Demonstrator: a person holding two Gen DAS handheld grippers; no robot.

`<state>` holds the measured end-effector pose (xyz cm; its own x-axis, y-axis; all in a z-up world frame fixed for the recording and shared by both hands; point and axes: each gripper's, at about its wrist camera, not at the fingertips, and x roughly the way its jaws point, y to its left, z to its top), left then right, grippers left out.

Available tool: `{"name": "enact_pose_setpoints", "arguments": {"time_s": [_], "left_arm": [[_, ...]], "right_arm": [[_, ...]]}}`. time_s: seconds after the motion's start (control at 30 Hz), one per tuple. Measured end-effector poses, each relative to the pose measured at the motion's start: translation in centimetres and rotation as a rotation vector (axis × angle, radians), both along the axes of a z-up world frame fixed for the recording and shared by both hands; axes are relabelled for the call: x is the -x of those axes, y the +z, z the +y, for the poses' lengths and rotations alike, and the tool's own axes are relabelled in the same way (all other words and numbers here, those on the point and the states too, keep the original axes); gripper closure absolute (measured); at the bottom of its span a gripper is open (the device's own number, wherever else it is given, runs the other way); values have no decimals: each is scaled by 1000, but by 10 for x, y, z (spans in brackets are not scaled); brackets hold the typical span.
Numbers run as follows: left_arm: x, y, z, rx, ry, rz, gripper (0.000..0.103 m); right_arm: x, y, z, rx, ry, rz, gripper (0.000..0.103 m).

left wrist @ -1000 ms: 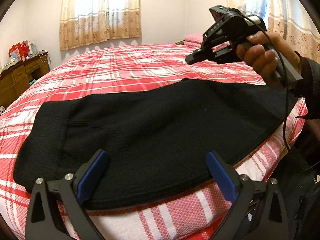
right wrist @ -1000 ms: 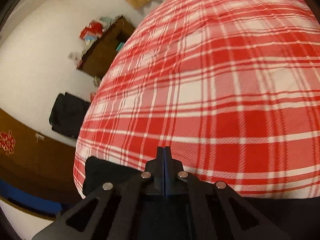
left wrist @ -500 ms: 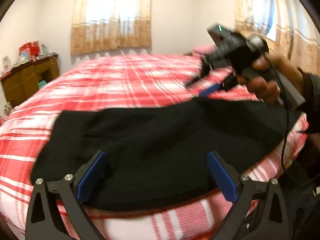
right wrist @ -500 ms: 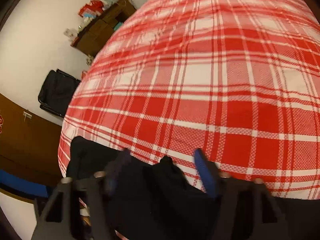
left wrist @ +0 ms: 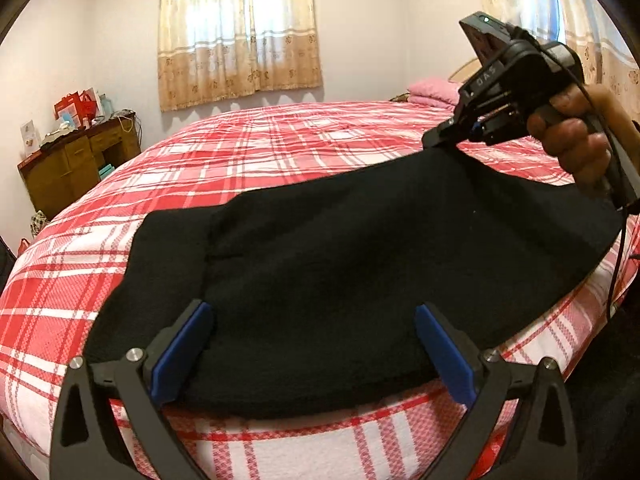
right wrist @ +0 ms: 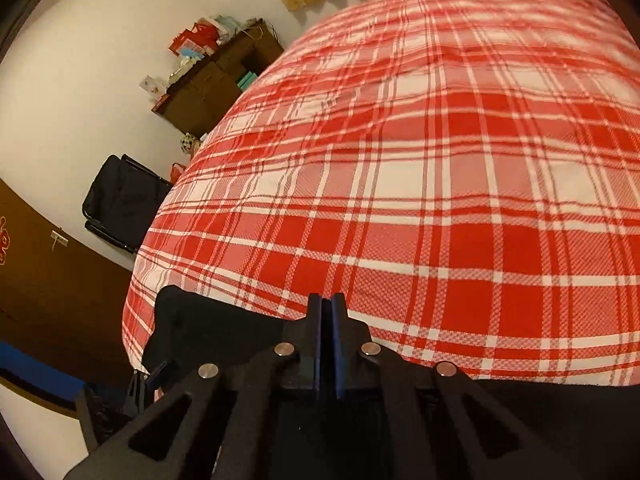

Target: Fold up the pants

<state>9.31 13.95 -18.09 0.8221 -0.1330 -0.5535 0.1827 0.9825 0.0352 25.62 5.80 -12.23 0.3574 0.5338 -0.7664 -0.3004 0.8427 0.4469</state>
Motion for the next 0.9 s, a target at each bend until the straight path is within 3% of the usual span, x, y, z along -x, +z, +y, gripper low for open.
{"name": "enact_pose_setpoints", "arguments": {"time_s": [0.1, 0.17, 0.23, 0.3, 0.33, 0.47, 0.6, 0.7, 0.83, 0.9], "left_arm": [[2, -1, -2, -15, -10, -5, 0], [4, 0, -1, -20, -19, -2, 0], [5, 3, 1, -8, -24, 2, 0], [7, 10, 5, 7, -19, -7, 0], [9, 14, 7, -1, -7, -25, 0], [12, 30, 28, -45, 64, -90, 0], [0, 22, 58, -24, 177, -27, 0], [-12, 7, 77, 14, 254, 70, 0], [-13, 5, 67, -34, 261, 78, 0], [-15, 6, 66, -24, 266, 92, 0]], "right_arm": [[-10, -27, 5, 69, -15, 16, 99], [-13, -42, 5, 55, 0, 42, 99], [-10, -39, 2, 43, 0, 21, 96], [-7, -34, -5, 54, -18, 13, 72], [-3, -28, -12, 66, -29, -6, 52], [19, -8, -33, 89, -18, -78, 50], [68, 10, -37, 44, 91, -139, 50], [100, 0, -23, 88, 194, -148, 50], [123, -38, -20, 201, 235, -96, 50], [134, -41, -25, 189, 245, -164, 50]]}}
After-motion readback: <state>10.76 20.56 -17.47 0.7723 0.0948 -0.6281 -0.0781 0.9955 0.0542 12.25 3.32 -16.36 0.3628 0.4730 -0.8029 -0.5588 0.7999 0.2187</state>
